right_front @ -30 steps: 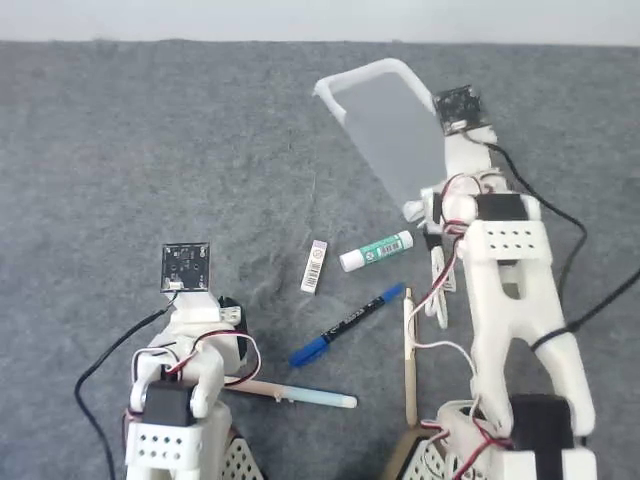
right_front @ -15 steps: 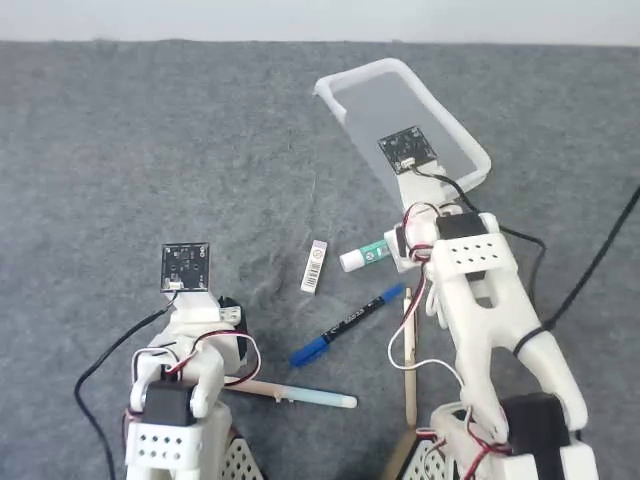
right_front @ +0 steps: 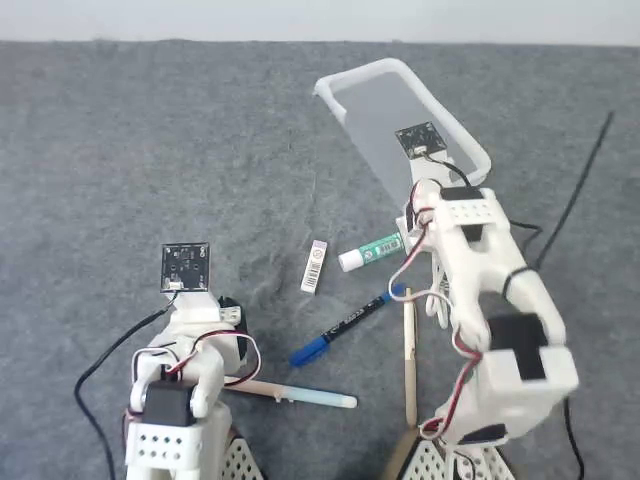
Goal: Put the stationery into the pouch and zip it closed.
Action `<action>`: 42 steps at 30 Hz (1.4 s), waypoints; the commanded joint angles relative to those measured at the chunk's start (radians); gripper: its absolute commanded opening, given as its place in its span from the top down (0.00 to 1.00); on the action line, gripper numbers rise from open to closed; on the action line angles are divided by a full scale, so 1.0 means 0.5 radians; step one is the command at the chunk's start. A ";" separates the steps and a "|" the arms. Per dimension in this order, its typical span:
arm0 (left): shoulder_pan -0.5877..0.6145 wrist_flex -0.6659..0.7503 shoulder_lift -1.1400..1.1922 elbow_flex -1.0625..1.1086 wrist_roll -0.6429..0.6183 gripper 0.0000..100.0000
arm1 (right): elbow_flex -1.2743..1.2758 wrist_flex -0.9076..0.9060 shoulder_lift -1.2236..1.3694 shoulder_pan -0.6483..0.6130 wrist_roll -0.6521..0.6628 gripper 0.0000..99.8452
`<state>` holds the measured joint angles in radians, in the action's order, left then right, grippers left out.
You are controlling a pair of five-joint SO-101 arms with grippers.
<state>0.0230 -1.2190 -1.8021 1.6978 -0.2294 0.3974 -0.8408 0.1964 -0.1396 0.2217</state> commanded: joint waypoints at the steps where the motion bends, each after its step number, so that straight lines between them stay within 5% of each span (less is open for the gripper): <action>1: -0.003 -0.006 -0.031 -0.026 0.006 0.99 | -0.187 0.014 0.078 0.020 -0.015 0.80; 13: -0.003 -0.006 -0.031 -0.026 0.006 0.99 | -0.267 -0.044 0.186 0.063 -0.015 0.91; 16: -0.003 -0.006 -0.031 -0.026 0.006 0.99 | -0.267 -0.044 0.173 0.075 -0.006 1.00; 30: -0.003 -0.006 -0.031 -0.026 0.006 0.99 | -0.258 -0.603 -0.505 -0.118 -0.018 0.99; 42: -0.003 -0.006 -0.031 -0.026 0.006 0.99 | -0.261 -0.683 -0.928 -0.391 -0.015 0.99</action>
<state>0.0230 -1.2190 -1.8021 1.6978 -0.2294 0.3115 -1.1692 -0.1626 -0.3053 0.2202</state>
